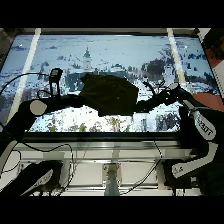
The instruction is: Fold the clothes and pants, and hang the long-sleeved shirts on hangers.
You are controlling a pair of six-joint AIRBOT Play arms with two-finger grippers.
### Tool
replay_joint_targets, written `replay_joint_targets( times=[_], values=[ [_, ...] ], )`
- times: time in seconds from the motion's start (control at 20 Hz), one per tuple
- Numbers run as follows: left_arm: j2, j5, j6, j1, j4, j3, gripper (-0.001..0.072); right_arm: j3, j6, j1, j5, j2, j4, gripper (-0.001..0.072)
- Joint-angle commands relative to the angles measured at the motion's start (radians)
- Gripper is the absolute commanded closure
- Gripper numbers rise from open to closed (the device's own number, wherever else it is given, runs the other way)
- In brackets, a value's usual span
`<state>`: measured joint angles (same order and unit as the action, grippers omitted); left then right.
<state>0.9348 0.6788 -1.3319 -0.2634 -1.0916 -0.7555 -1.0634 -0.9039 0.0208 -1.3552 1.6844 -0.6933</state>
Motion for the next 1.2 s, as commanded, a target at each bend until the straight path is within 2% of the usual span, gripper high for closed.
replay_joint_targets(
  times=[0.0,0.25,0.35,0.45,0.5,0.55,0.65,0.75,0.85,0.95,1.05,1.15],
  values=[
    [0.001,0.0,0.0,0.001,0.0,0.0,0.0697,0.008,0.022,0.056,0.037,0.0,0.008,0.0273],
    [0.001,0.0,0.0,0.001,0.0,0.0,0.0697,0.052,0.035,0.08,0.044,0.0,0.013,0.0276],
    [0.001,0.0,0.0,0.001,0.0,0.0,0.0697,0.059,0.035,0.08,0.01,-0.001,0.042,0.0393],
    [0.001,-0.001,0.0,0.001,0.0,0.0,0.0697,0.059,0.05,0.08,-0.039,-0.001,0.129,0.0408],
    [0.001,-0.003,0.0,0.002,-0.001,0.0,0.0697,0.059,0.086,0.08,-0.07,-0.004,0.181,0.0607],
    [0.003,-0.015,0.0,0.002,-0.001,0.0,0.0697,0.059,0.109,0.08,-0.094,-0.009,0.232,0.0682],
    [0.008,-0.077,0.0,0.002,0.0,-0.001,0.0698,0.058,0.113,0.079,-0.108,-0.039,0.31,0.0683],
    [0.008,-0.233,-0.018,0.002,0.007,-0.003,0.0698,0.054,0.112,0.072,-0.114,-0.101,0.365,0.0684],
    [0.008,-0.413,-0.111,0.011,0.061,-0.02,0.0699,0.048,0.076,0.054,-0.117,-0.187,0.454,0.0684],
    [0.009,-0.558,-0.135,0.009,0.128,-0.041,0.0698,0.02,-0.012,0.027,-0.063,-0.275,0.5,0.0685],
    [0.009,-0.636,-0.135,-0.01,0.139,-0.06,0.0698,-0.041,-0.142,0.008,0.048,-0.351,0.495,0.0685],
    [0.008,-0.754,-0.135,-0.05,0.139,-0.064,0.0698,-0.133,-0.221,0.005,0.124,-0.382,0.456,0.0685]
  ],
)
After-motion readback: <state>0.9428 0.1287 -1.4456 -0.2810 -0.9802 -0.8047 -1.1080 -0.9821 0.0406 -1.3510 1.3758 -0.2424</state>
